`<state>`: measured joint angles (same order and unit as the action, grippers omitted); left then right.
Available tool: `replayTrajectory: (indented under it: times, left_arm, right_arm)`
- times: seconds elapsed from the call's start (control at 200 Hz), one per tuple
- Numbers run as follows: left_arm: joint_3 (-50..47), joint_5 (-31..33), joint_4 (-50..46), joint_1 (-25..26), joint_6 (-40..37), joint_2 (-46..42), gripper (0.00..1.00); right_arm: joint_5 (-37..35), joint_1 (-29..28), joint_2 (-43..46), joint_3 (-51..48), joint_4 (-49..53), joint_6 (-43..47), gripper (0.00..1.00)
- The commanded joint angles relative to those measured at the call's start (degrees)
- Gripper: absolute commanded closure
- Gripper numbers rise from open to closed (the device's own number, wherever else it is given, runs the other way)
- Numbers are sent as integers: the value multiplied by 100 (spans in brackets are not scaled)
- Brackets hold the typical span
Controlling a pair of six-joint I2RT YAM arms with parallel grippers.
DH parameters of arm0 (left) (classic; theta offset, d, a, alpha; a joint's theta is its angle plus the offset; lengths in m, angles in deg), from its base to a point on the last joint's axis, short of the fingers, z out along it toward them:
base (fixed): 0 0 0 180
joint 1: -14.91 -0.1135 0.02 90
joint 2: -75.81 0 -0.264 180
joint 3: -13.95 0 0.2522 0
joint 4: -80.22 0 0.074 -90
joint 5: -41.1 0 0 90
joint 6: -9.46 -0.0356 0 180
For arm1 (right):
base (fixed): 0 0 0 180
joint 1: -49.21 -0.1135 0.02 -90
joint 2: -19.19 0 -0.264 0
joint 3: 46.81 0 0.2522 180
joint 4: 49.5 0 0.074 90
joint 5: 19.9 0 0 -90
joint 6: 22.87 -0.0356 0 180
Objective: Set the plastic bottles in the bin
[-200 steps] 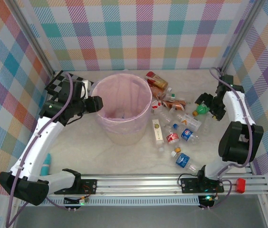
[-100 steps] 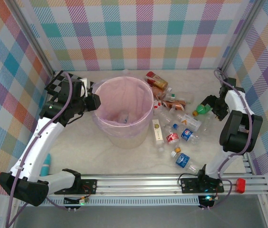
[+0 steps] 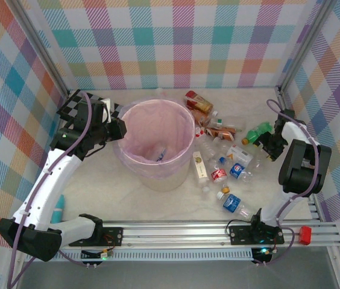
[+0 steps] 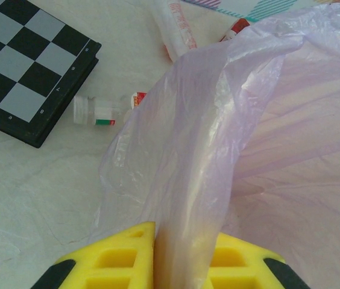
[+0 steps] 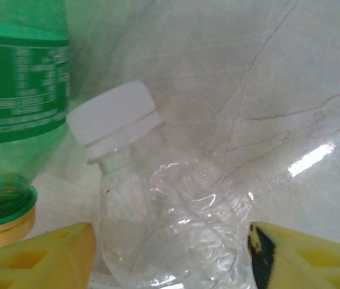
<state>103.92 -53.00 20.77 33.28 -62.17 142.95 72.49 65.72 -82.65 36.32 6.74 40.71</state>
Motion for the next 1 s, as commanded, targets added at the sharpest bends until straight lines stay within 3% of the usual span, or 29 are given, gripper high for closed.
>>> replayTrajectory:
  times: [0.0,0.325,0.505,0.85,0.995]
  left_arm:
    - [-14,42,-214,50,-32,52,84]
    - [61,19,-239,50,-41,103,84]
    - [48,8,-230,48,-37,112,85]
    - [216,-65,-299,53,-55,179,85]
    - [285,-91,-302,53,-62,245,85]
  right_arm:
    - [-2,60,-1,-77,-85,27,38]
    - [23,71,-248,-81,-124,145,32]
    - [115,87,-350,-59,-153,169,39]
    - [48,160,1042,252,532,284,55]
    - [683,157,1636,646,875,295,58]
